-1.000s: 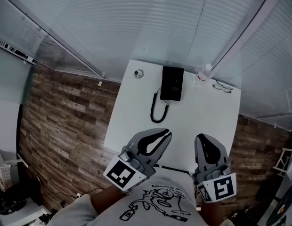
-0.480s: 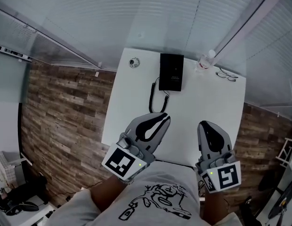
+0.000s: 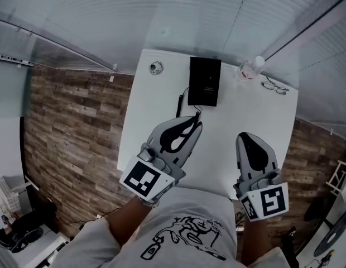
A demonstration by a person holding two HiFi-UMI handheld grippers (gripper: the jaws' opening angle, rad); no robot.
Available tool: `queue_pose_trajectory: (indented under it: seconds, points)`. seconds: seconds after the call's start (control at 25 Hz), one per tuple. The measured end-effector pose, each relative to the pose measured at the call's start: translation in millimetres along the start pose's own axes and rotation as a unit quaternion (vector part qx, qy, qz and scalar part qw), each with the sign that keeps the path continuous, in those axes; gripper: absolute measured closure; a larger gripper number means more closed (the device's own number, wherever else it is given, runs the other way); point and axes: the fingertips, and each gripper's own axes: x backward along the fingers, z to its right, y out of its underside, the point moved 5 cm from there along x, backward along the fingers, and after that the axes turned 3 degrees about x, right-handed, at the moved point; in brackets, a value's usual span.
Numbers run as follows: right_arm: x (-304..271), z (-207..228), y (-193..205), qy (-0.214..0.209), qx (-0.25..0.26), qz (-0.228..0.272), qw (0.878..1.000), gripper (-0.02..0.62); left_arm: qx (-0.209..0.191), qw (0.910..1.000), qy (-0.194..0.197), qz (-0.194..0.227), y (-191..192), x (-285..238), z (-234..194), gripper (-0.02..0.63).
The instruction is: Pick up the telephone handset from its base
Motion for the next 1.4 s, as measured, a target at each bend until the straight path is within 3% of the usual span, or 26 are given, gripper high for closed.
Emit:
queue_pose_trajectory:
  seconds: [0.6, 1.12, 1.4]
  points:
    - [-63.8, 26.7, 32.0, -0.021, -0.003, -0.023, 1.0, 0.578, 0.019, 0.9979, -0.041, -0.045, 56.5, -61.1, -83.8, 0.528]
    - [-90.9, 41.3, 72.0, -0.036, -0.024, -0.055, 0.998, 0.579, 0.075, 0.9888, -0.09, -0.091, 137.3, -116.1, -161.6, 0.469]
    - [-97.6, 50.7, 90.9, -0.035, -0.039, -0.067, 0.996, 0.578, 0.099, 0.9848, -0.094, -0.107, 161.3, -133.7, -176.3, 0.445]
